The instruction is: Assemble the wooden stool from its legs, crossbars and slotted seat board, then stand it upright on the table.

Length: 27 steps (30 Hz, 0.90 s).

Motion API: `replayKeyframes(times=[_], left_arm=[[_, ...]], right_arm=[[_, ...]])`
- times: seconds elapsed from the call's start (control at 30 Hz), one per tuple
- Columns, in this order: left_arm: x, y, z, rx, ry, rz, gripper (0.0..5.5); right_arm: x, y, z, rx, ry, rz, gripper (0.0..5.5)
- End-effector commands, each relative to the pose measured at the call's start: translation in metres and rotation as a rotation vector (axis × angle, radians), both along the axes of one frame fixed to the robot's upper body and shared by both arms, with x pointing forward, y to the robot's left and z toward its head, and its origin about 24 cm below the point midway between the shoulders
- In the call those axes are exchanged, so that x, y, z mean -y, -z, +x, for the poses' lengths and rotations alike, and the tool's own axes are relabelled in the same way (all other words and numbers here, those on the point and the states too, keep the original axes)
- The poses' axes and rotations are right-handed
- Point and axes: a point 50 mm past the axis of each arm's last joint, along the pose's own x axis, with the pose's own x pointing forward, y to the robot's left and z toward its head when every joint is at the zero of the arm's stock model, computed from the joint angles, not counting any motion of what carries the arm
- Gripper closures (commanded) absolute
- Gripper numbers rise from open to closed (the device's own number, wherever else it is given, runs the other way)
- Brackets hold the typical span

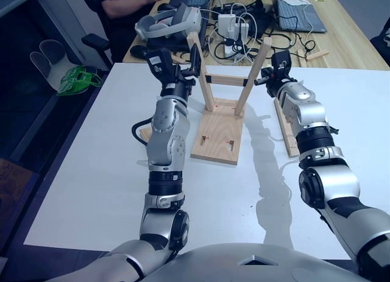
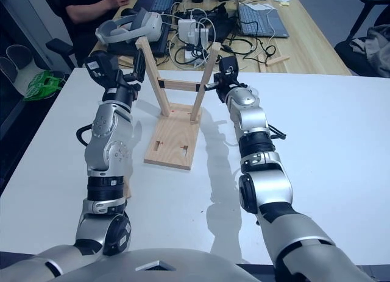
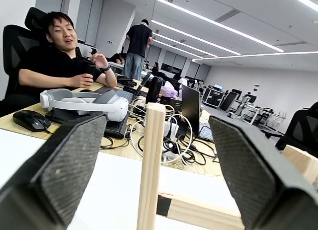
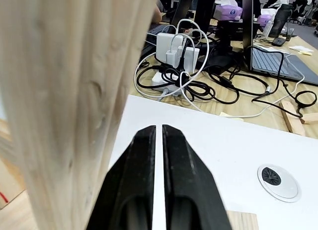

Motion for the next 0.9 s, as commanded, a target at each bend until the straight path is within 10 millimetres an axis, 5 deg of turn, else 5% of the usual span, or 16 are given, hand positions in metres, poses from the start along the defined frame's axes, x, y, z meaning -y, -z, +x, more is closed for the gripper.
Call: replayKeyframes(times=[0.03,0.23,0.33,0.53,0.73,0.9], left_arm=[[-0.01,0.003,-0.003,-0.006,-0.043,0.002,1.71],[-0.015,0.009,-0.008,-0.017,-0.073,-0.003,1.71],[-0.018,0.012,-0.011,-0.025,-0.078,0.007,1.71],[-0.024,0.01,-0.01,-0.017,-0.095,0.013,1.71],[-0.025,0.009,-0.009,-0.017,-0.092,0.022,1.71],[-0.022,0.007,-0.007,-0.014,-0.078,0.02,1.71]], right_arm=[[0.053,0.016,-0.046,-0.015,0.174,-0.013,5.25],[0.126,0.033,-0.157,-0.045,0.341,-0.101,4.09],[0.151,0.037,-0.187,-0.12,0.269,-0.096,3.72],[0.161,0.047,-0.2,-0.278,0.325,0.006,2.78],[0.14,0.062,-0.189,-0.46,0.359,0.163,2.78],[0.115,0.061,-0.174,-0.467,0.305,0.107,2.45]])
